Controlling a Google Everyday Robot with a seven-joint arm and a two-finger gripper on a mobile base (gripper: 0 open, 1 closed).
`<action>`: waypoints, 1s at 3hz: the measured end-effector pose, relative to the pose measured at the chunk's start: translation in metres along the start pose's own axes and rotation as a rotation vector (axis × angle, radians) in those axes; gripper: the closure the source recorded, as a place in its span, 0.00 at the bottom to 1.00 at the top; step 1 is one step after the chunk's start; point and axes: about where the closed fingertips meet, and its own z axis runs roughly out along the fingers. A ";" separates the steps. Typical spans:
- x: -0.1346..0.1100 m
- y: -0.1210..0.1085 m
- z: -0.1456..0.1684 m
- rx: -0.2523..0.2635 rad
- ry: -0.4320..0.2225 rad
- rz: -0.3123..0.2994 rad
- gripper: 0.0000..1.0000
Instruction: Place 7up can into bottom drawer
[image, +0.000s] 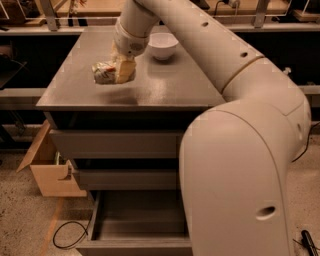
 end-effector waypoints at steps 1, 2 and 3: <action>0.006 0.024 -0.019 0.031 -0.039 0.065 1.00; 0.022 0.057 -0.033 0.041 -0.070 0.154 1.00; 0.038 0.087 -0.049 0.049 -0.083 0.227 1.00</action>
Offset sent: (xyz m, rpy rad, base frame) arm -0.0806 -0.0987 -0.0009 0.1688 0.1043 -0.2309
